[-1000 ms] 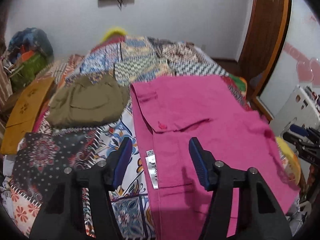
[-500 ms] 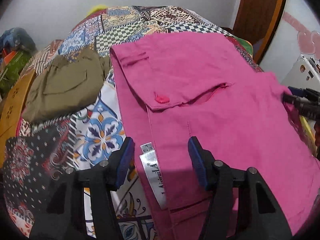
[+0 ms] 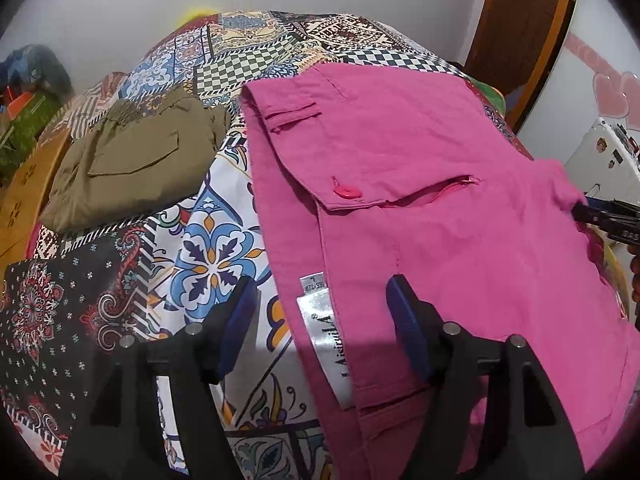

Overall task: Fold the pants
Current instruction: 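Lower both tools toward the waistband of the pink trousers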

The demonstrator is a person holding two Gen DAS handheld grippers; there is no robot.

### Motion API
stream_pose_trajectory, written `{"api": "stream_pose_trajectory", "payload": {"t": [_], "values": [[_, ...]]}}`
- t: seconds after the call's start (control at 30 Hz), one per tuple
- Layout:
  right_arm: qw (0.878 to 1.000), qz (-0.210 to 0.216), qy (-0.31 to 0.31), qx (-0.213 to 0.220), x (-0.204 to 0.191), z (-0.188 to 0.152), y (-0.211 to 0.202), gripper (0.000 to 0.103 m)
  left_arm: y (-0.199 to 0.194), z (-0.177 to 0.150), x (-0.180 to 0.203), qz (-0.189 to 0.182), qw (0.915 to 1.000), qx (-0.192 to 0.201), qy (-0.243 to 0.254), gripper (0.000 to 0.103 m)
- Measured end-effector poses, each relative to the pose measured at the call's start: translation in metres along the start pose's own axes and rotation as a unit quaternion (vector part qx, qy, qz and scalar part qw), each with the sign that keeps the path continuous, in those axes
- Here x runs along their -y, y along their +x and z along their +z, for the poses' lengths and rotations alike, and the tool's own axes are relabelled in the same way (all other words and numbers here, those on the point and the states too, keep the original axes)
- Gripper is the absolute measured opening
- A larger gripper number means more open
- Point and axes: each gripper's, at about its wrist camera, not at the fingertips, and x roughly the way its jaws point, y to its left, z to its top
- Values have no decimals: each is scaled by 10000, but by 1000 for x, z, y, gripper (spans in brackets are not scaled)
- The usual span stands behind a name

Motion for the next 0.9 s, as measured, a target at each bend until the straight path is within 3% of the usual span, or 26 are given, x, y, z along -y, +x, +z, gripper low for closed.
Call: {"api": "stream_pose_trajectory", "payload": {"t": [0.2, 0.37, 0.53, 0.73, 0.9], "values": [[9982, 139, -202, 551, -10, 27, -39, 56, -23, 19, -8, 131, 9995, 299, -19, 68], [9952, 29, -535, 815, -29, 50, -36, 58, -29, 56, -21, 253, 9978, 586, -157, 73], [9955, -143, -587, 734, -23, 45, -30, 61, -20, 86, -29, 379, 9965, 717, -180, 75], [9986, -400, -117, 320, 19, 23, -14, 62, -5, 104, -33, 319, 9963, 761, -234, 75], [9984, -185, -54, 533, 19, 46, -10, 62, 7, 115, -27, 341, 9963, 785, -107, 80]]}}
